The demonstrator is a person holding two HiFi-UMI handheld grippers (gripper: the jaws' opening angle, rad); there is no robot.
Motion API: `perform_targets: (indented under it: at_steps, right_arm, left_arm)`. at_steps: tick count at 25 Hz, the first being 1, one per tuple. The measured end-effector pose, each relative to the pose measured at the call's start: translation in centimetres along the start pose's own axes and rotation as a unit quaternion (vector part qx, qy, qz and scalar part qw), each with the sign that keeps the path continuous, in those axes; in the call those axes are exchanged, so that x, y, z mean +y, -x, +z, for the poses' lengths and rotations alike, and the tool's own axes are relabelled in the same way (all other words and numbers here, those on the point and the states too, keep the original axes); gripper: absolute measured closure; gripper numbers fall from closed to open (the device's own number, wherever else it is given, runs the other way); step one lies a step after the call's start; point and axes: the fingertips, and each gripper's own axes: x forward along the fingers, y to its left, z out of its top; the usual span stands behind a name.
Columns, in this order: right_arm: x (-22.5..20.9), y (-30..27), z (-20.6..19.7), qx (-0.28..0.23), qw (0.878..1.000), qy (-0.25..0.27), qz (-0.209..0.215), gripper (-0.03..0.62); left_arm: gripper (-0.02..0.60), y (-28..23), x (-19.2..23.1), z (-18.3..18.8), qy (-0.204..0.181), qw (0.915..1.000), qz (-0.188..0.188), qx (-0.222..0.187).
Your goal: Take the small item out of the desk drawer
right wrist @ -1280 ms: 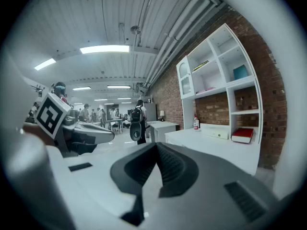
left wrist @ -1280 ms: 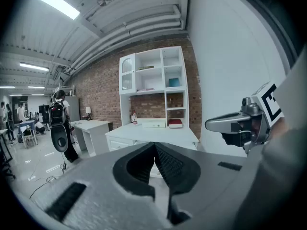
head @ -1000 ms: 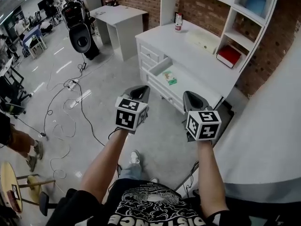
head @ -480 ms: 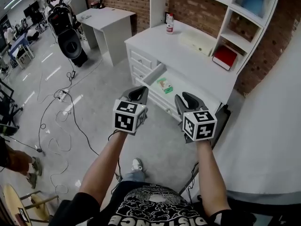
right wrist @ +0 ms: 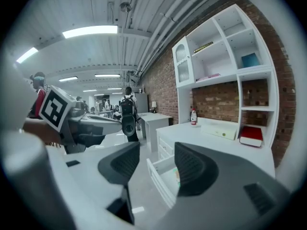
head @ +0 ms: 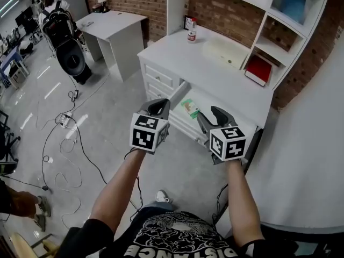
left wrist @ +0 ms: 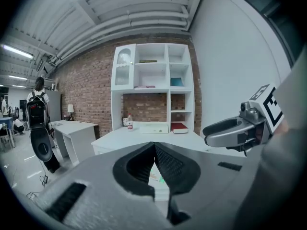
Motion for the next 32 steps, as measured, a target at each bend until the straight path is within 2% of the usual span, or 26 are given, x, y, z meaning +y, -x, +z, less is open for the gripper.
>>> perform_targets:
  at_steps: [4, 15, 22, 32]
  right_arm:
    - [0.0, -2.8, 0.2, 0.013, 1.0, 0.005, -0.006, 0.318]
    - [-0.1, -8.5, 0.5, 0.042, 0.999, 0.002, -0.022, 0.27]
    - [-0.5, -11.0, -1.0, 0.09, 0.996, 0.016, -0.014, 0.224]
    - [-3.6, -15.5, -4.6, 0.16, 0.987, 0.018, 0.01, 0.207]
  left_arm:
    - [0.575, -1.6, 3.0, 0.1, -0.001, 1.0, -0.008, 0.002]
    - [0.574, -4.1, 8.5, -0.5, 0.01, 0.9996, -0.027, 0.002]
    - [0.574, -4.9, 10.0, -1.4, 0.013, 0.9994, -0.031, 0.004]
    - [0.574, -8.3, 11.5, -4.3, 0.029, 0.9991, -0.025, 0.021]
